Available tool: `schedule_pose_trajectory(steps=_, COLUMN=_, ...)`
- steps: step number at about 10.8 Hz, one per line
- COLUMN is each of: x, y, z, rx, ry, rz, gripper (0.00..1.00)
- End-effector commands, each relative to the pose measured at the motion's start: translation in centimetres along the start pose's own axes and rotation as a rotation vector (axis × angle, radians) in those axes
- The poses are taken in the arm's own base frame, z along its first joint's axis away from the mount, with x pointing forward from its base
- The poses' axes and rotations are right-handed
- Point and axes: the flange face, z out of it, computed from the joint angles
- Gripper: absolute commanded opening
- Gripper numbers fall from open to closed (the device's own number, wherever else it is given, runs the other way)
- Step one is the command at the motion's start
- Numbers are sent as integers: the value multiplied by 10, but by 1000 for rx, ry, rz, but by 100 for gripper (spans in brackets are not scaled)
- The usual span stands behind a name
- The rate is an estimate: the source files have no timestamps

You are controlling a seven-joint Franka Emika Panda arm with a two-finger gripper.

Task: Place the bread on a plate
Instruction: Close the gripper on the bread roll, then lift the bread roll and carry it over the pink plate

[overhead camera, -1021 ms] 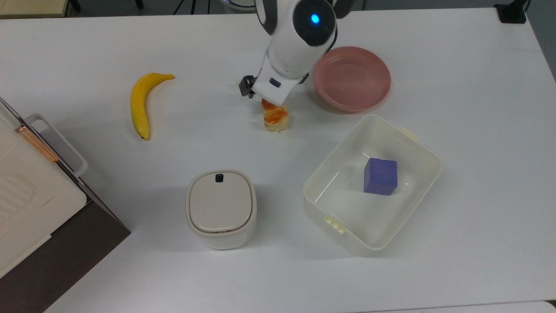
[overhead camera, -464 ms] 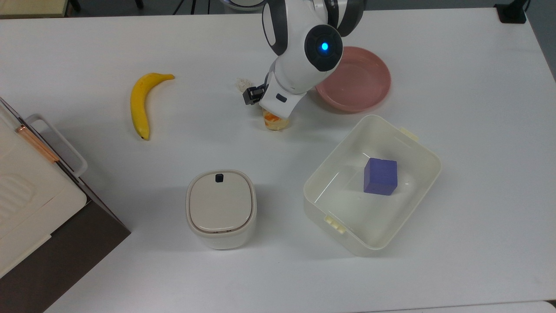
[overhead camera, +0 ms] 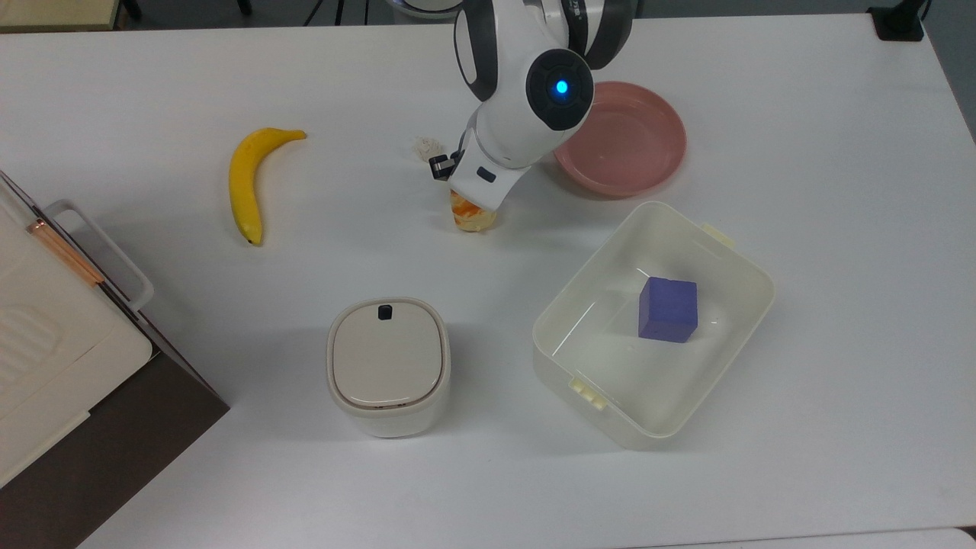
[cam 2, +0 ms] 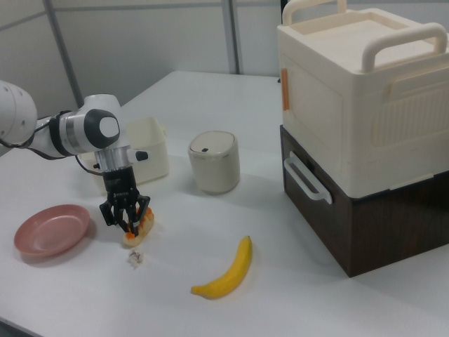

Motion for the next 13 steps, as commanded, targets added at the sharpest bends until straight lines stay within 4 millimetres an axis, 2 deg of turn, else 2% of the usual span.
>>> schedule_pose_trajectory(steps=1, x=-14, y=-5, z=-31, rx=-24, ry=9, rz=41, gripper=0)
schedule_pose_trajectory(steps=4, x=-44, y=-50, z=-78, rx=-44, ry=-6, rz=-31, gripper=0)
schedule_pose_trajectory(steps=5, x=-47, y=-68, z=-89, rx=-52, ry=2, rz=-54, gripper=0)
schedule_pose_trajectory(steps=11, x=-55, y=-196, z=-86, rx=-118, ry=-7, rz=-112, gripper=0)
schedule_pose_trajectory(steps=12, x=-58, y=-209, z=-83, rx=-125, ry=-16, rz=-120, gripper=0)
schedule_pose_trajectory(steps=13, x=-56, y=-214, z=-76, rx=-126, ry=-28, rz=-127, gripper=0)
